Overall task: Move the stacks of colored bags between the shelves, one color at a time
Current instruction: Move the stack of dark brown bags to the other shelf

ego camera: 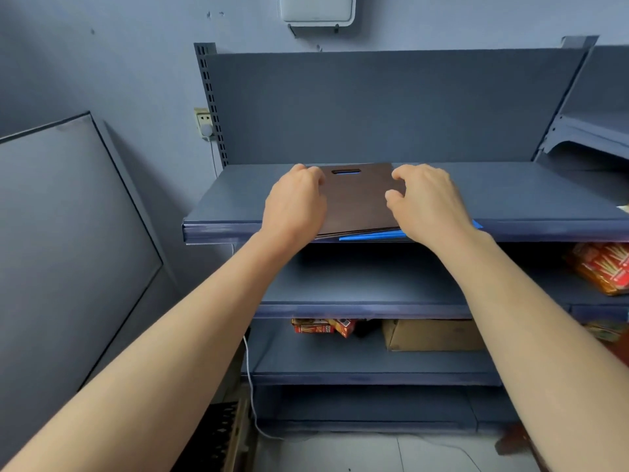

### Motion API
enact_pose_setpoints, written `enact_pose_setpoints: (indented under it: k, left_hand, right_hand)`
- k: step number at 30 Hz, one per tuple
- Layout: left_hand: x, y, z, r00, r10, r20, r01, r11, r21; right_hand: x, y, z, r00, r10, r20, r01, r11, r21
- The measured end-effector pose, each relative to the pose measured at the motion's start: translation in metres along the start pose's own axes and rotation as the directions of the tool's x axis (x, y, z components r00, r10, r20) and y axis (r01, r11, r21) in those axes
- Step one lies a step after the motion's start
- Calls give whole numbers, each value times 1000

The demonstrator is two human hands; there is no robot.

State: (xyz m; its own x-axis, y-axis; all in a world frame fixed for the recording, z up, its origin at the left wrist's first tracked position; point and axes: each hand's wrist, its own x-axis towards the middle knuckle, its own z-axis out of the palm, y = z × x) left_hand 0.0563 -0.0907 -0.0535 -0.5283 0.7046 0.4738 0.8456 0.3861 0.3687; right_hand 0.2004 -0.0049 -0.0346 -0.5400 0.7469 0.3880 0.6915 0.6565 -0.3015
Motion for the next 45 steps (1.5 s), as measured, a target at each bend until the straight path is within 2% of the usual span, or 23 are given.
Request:
enact_pose_setpoints:
  k: [8, 14, 19, 22, 31, 35, 39, 45]
  left_hand:
    - [61, -1, 62, 969, -208, 134, 197, 976, 89]
    - [87, -5, 101, 880, -384, 280, 316, 913, 257]
    - [100, -9, 116, 829, -497, 255, 423, 857, 294]
    - [107, -13, 120, 793, -546, 271, 500, 837, 223]
    - [112, -12, 117, 805, -572, 158, 583, 812, -29]
    - [108, -6, 107, 851, -520, 81, 526, 844, -104]
    - [104, 4, 87, 884, -466, -45, 458, 880, -124]
    - [85, 8, 36, 873, -414, -259, 392, 910, -134]
  right_hand:
    - [85, 55, 42, 983, 17, 183, -18, 1000, 5]
    - [126, 87, 74, 919, 33, 393, -25, 999, -27]
    - [144, 104, 93, 860, 72, 506, -50, 997, -56]
    - [153, 107, 98, 847, 89, 524, -64, 996, -65]
    - [166, 108, 100, 857, 105, 504, -150, 987, 50]
    - [165, 101, 90, 909, 91, 407, -173, 970, 169]
    - [158, 84, 66, 972, 62, 225, -127, 949, 288]
    - [139, 46, 35, 992, -3, 126, -44, 928, 369]
